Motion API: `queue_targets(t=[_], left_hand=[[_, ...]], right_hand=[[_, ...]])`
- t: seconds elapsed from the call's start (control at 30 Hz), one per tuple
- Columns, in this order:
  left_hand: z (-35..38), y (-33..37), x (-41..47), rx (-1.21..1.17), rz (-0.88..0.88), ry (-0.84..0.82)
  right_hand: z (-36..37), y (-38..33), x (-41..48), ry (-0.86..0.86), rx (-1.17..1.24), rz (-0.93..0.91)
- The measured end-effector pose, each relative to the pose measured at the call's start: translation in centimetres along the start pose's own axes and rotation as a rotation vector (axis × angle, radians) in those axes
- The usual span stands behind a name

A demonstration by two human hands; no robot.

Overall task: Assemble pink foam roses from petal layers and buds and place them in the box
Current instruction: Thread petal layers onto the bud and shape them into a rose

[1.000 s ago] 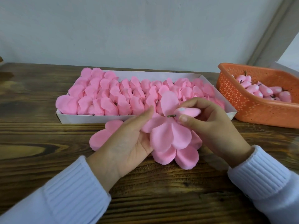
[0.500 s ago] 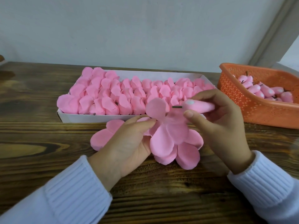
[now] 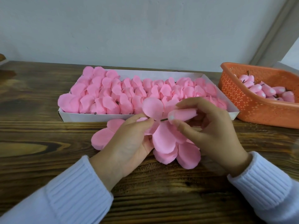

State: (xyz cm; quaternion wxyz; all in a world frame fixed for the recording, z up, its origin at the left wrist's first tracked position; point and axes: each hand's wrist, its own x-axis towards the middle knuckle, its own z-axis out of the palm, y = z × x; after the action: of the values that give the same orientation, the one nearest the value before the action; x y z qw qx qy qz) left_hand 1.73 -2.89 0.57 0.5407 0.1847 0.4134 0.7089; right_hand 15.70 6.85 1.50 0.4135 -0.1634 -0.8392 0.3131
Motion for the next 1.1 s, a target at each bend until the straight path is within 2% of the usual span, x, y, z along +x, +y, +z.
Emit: queue_targets(t=[0.27,0.47,0.8,0.93,1.1], left_hand=[[0.36,0.17,-0.24,-0.119,-0.030,-0.015],[0.06,-0.02,-0.02,-0.058,-0.041,0.001],[-0.28,-0.28,0.20,-0.067,-0.047,-0.076],[-0.36,-0.32,0.17,-0.073,-0.057,-0.140],[-0.58,-0.34,0.05,0.012,-0.055,-0.314]], right_hand=[[0.06,0.01,-0.12,-0.068,-0.007,-0.013],[0.11,-0.06,-0.06,-0.069,-0.039,-0.022],[0.06,-0.20,-0.15,-0.124,-0.099,-0.055],[0.18,-0.03,-0.19,-0.138,-0.092,-0.035],[0.36,0.05,-0.42,-0.142,-0.059,-0.019]])
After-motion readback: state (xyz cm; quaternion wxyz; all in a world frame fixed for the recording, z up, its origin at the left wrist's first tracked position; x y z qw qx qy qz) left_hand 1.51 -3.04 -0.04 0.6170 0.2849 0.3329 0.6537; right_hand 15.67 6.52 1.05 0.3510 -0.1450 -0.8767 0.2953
